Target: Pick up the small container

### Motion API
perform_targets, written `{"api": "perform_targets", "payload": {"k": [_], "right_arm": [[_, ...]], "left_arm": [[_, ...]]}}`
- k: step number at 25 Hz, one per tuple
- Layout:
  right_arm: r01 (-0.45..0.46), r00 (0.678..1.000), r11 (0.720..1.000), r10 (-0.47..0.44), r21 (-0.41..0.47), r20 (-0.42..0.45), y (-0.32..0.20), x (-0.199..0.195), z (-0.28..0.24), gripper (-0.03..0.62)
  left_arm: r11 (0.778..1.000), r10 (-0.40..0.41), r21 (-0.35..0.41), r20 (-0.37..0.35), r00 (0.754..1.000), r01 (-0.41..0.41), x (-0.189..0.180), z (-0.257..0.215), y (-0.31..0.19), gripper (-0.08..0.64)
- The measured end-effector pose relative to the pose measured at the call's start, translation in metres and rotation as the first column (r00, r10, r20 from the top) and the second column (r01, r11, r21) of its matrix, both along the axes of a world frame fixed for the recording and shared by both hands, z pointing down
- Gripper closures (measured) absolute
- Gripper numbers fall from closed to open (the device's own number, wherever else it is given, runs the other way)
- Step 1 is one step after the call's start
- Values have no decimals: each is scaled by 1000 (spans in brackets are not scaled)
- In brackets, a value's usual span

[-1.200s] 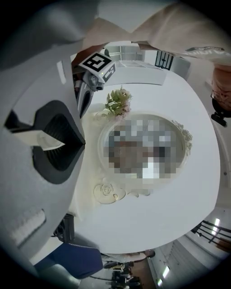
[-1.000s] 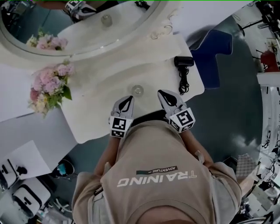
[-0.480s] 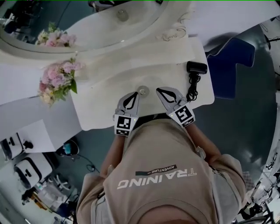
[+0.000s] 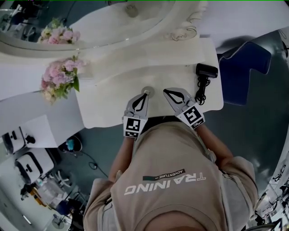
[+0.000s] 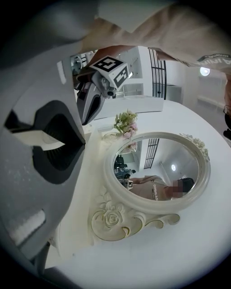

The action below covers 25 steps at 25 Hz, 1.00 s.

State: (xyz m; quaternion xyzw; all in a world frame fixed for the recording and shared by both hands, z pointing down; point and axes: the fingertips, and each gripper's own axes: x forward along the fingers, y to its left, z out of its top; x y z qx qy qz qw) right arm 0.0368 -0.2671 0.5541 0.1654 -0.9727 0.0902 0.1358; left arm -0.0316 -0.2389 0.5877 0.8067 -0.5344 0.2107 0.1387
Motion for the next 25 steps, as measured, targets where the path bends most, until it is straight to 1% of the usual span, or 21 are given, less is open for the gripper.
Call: {"api": "perform_targets", "payload": {"k": [3,5,6,8,10,12,15,19,23,25], "right_arm": [[-49,999,999,49,-5,6,-3,4,-6,589],[-65,998,998,65,3,14,-4,4,-10,589],[-66,998,998,66,5,15,-4,3,-10,589],[-68,998,998,68,-2,12,-4,1,-6,589],[-71,997,997,71,-13,6,-1,1,-3,589],[-75,997,997,75,-16,-4,4,0,-1,589],[-98,995,995,98,-26,-16,10,2,0,589],[-131,991,991,130,-27,-41,13,10,2,589],[-162,985,986,160,-28,-67,13,21,3,589],[-185,980,982,181,-43,-82,11,27,7,589]], "left_arm": [[1000,3,-24,-60,998,-5,5,6,4,529],[1000,16,-22,-77,997,-18,6,9,2,510],[1000,22,-19,-72,997,-23,5,12,0,486],[1000,25,-14,-58,998,-26,4,16,-5,409],[999,33,-12,-44,998,-33,2,20,-9,303],[998,55,-31,-34,998,-56,2,29,-9,267],[993,90,-79,-32,995,-92,2,50,-4,231],[989,106,-104,-2,994,-106,-2,77,-5,189],[985,102,-137,-59,993,-109,-1,100,-8,183],[982,121,-141,-59,991,-128,0,108,-10,186]]}}
